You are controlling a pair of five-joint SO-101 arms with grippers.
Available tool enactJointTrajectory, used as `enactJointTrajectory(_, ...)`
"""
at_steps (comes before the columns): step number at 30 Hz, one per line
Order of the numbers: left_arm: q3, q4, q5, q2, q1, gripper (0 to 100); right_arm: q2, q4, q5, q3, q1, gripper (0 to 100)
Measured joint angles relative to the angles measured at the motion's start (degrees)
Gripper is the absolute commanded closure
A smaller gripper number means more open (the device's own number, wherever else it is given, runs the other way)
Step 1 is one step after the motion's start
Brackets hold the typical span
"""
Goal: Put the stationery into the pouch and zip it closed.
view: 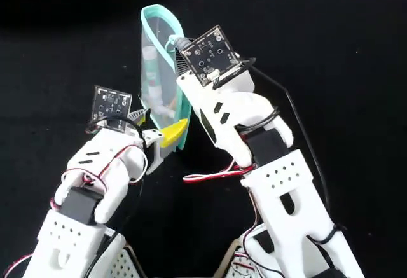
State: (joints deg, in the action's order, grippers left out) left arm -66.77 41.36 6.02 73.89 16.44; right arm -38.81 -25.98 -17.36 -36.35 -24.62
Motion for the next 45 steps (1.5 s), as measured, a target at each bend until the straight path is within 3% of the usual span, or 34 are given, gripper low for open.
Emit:
enactJointTrajectory(7, -10.29, -21.01, 0.0, -0.44, -2.55, 75, 0.09, 0.0, 0.0, 0.0, 0.09, 98.6)
enactJointTrajectory(11, -11.43, -24.44, 0.0, -0.44, -4.4, 75, 0.09, 0.09, 0.0, 0.26, 0.09, 98.6)
enactJointTrajectory(16, -11.34, -25.23, 0.0, -0.44, -12.66, 75, 0.18, 0.0, 0.0, -0.09, 0.18, 98.6)
enactJointTrajectory(26, -11.25, -23.38, 0.0, -0.44, -15.74, 75, 0.97, -0.09, 0.0, -0.18, 0.0, 98.6)
enactJointTrajectory(35, 1.23, 0.7, -4.84, -0.44, -10.46, 70, 1.14, -0.09, 0.0, -0.18, 0.0, 98.6)
enactJointTrajectory(39, 5.36, 7.56, -5.01, 0.35, -6.42, 70, 1.32, -0.09, 0.0, -0.18, 0.0, 98.6)
enactJointTrajectory(42, 5.63, 7.38, -5.01, 3.25, -2.64, 70, 1.32, -0.09, 0.0, -0.18, 0.0, 98.6)
enactJointTrajectory(45, 1.23, -0.79, -5.01, 4.4, -3.69, 72, 1.32, -0.18, 0.0, -0.18, 0.0, 98.6)
